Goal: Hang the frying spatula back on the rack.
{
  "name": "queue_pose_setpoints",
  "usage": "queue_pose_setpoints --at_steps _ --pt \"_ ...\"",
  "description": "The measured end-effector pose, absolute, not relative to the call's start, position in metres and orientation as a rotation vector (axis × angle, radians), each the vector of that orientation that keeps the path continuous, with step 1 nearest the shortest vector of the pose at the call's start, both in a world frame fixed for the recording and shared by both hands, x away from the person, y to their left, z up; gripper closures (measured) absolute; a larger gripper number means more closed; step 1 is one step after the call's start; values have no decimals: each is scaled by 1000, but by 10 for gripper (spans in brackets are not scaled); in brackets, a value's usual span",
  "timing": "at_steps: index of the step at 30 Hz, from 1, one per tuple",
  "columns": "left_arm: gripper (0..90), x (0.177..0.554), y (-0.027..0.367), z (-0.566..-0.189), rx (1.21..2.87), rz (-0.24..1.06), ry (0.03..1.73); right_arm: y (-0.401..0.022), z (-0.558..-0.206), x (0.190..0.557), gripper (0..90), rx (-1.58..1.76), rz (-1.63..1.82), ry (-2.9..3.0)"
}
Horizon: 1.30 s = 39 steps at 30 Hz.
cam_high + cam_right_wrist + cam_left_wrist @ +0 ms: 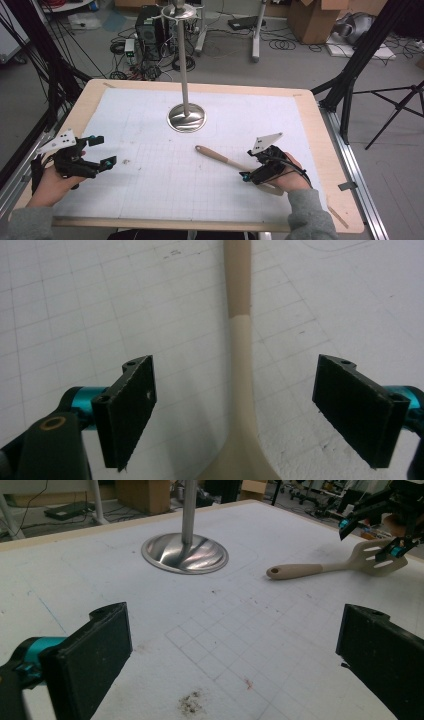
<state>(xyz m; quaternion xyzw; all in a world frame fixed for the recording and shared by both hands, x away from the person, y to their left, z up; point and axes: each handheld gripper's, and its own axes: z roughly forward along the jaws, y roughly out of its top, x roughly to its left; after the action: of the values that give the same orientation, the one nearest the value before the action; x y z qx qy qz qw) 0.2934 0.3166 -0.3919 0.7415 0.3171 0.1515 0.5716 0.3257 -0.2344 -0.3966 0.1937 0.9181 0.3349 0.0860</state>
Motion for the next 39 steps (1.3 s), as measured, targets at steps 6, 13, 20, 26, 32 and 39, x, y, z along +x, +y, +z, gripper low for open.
queue_pose_setpoints --at_steps 6,13,20,26,32,39 --pt "18 293 316 -392 1742 353 745 -235 -400 327 235 540 969 2778" --pt "18 294 317 -393 1742 354 747 -236 -405 332 261 544 939 2802" --pt "18 294 317 -393 1744 354 750 -236 -407 333 325 530 895 2839" --pt "18 294 317 -393 1745 354 749 -232 -410 335 376 500 841 2875" --pt "18 294 317 -393 1741 354 751 -231 -413 336 412 490 811 2889" --pt "18 294 317 -393 1745 353 750 -231 -414 339 466 489 790 2889"
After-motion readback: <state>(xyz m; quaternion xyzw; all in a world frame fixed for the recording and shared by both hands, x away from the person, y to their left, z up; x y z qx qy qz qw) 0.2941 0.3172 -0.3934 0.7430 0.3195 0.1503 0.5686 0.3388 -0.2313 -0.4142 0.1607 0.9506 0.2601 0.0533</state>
